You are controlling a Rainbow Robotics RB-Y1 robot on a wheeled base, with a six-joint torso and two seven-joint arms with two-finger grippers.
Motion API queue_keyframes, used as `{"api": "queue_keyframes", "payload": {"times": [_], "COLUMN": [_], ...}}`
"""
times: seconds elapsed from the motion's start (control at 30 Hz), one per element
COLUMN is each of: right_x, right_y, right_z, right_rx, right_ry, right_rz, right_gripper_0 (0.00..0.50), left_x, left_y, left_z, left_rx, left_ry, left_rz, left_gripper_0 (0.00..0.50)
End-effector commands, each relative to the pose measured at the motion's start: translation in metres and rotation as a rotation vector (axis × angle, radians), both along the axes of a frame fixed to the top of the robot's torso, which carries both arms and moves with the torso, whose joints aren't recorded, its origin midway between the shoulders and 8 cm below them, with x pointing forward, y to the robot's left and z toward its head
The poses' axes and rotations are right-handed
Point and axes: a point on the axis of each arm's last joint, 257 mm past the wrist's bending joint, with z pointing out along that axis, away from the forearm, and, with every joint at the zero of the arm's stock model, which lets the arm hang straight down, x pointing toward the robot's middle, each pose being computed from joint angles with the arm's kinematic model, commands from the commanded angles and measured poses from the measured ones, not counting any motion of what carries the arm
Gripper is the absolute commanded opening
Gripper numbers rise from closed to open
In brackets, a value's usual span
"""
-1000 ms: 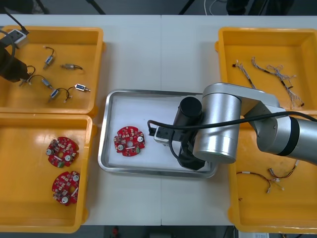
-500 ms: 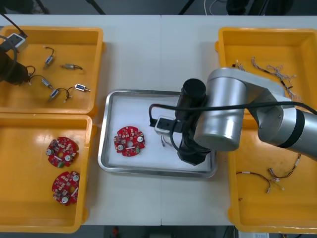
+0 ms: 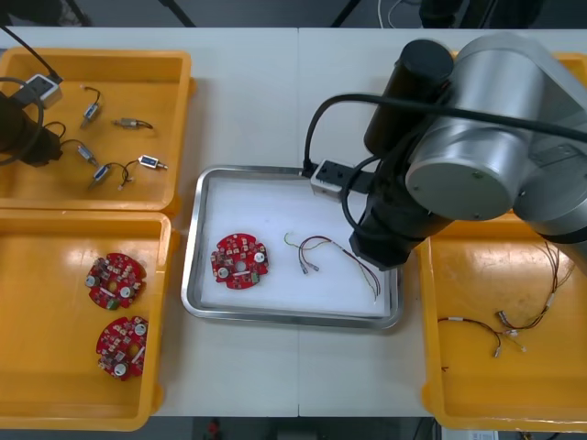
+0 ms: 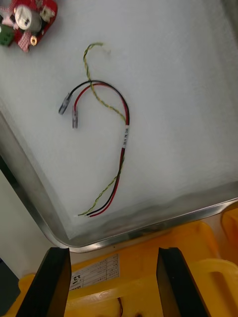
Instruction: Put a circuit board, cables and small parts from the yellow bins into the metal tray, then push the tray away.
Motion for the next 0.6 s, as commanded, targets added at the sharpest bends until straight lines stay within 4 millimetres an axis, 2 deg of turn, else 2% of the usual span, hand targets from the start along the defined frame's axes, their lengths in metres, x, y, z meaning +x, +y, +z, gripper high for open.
{"api": "queue_keyframes", "payload": {"times": [0.03,0.13,0.17,0.2,0.23,0.4,0.5,0.53,0.6], "right_x": [0.008,0.016,0.021,0.023,0.027,0.040,0.048,0.051,0.054], "right_y": [0.012,0.008,0.003,0.000,-0.006,-0.035,-0.060,-0.075,-0.086], "right_z": [0.041,0.059,0.066,0.070,0.075,0.095,0.107,0.113,0.118], "right_rx": [0.115,0.154,0.164,0.168,0.173,0.213,0.232,0.233,0.232], "right_ry": [-0.077,-0.122,-0.141,-0.150,-0.161,-0.199,-0.224,-0.239,-0.253], "right_rz": [0.022,-0.006,-0.025,-0.032,-0.050,-0.132,-0.194,-0.225,-0.251], "right_gripper_0": [0.500,0.500,0.500,0.500,0.500,0.500,0.500,0.500,0.500], "left_x": [0.018,0.019,0.018,0.019,0.019,0.018,0.017,0.017,0.016], "left_y": [-0.020,-0.021,-0.021,-0.021,-0.021,-0.022,-0.021,-0.020,-0.020], "left_z": [0.018,0.019,0.018,0.018,0.019,0.018,0.018,0.022,0.027], "left_rx": [0.027,0.026,0.026,0.026,0.027,0.026,0.023,0.018,0.009], "left_ry": [-0.037,-0.038,-0.037,-0.037,-0.040,-0.032,-0.029,-0.032,-0.033], "left_rz": [-0.081,-0.082,-0.080,-0.082,-0.083,-0.084,-0.082,-0.080,-0.076], "left_gripper_0": [0.500,0.500,0.279,0.172,0.002,0.000,0.000,0.000,0.000]}}
